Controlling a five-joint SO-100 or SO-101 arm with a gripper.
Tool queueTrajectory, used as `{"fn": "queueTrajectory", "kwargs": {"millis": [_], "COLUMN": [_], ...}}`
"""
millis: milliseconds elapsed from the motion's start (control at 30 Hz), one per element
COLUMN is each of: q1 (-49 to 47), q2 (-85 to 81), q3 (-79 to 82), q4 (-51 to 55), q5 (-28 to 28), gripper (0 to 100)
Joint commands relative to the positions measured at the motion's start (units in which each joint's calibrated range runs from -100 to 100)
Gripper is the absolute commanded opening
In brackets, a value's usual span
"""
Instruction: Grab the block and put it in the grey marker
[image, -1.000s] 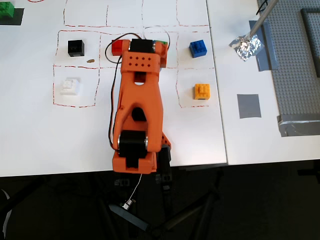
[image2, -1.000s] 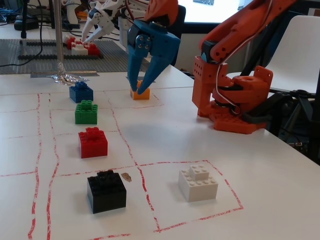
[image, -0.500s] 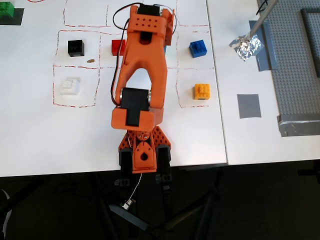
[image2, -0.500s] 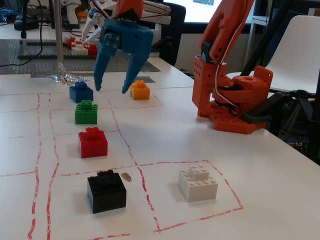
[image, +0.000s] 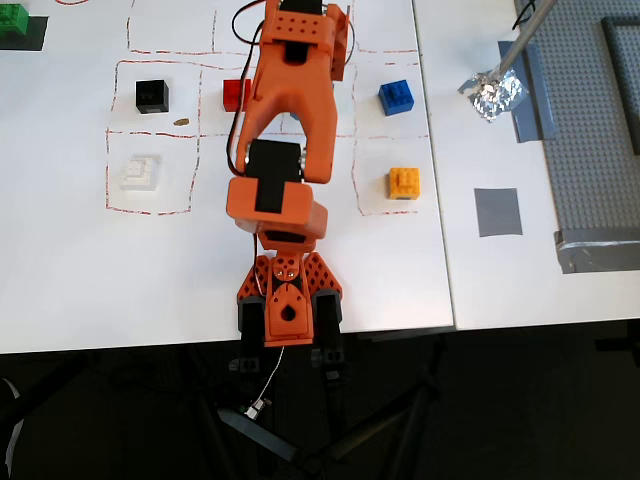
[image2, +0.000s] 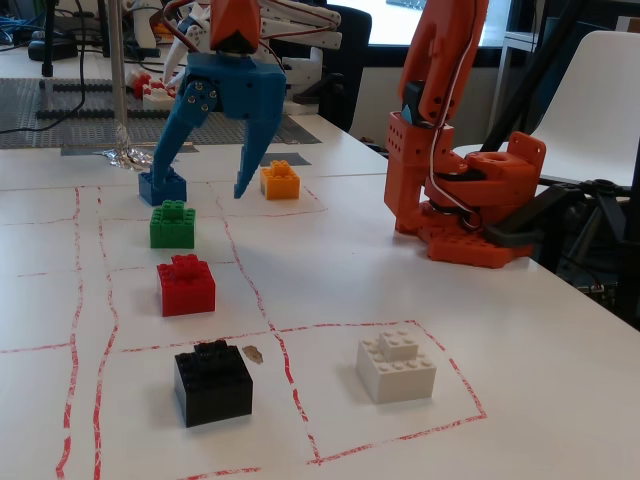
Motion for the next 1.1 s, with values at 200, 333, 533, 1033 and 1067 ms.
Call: {"fn": "queueTrajectory", "kwargs": {"millis": [200, 333, 533, 1033, 1067], "q1": [0.5, 0.1, -0.5, -2.5, -2.6], "q2": [1.5, 3.9, 6.4, 8.2, 8.6], "q3": [-6.5, -7.2, -7.0, -2.0, -2.0], "q4": [-2.6, -3.0, -4.2, -11.7, -11.7], "q5": [-0.4, -0.7, -1.3, -0.5, -0.2], "gripper": [32, 33, 34, 29, 28]}}
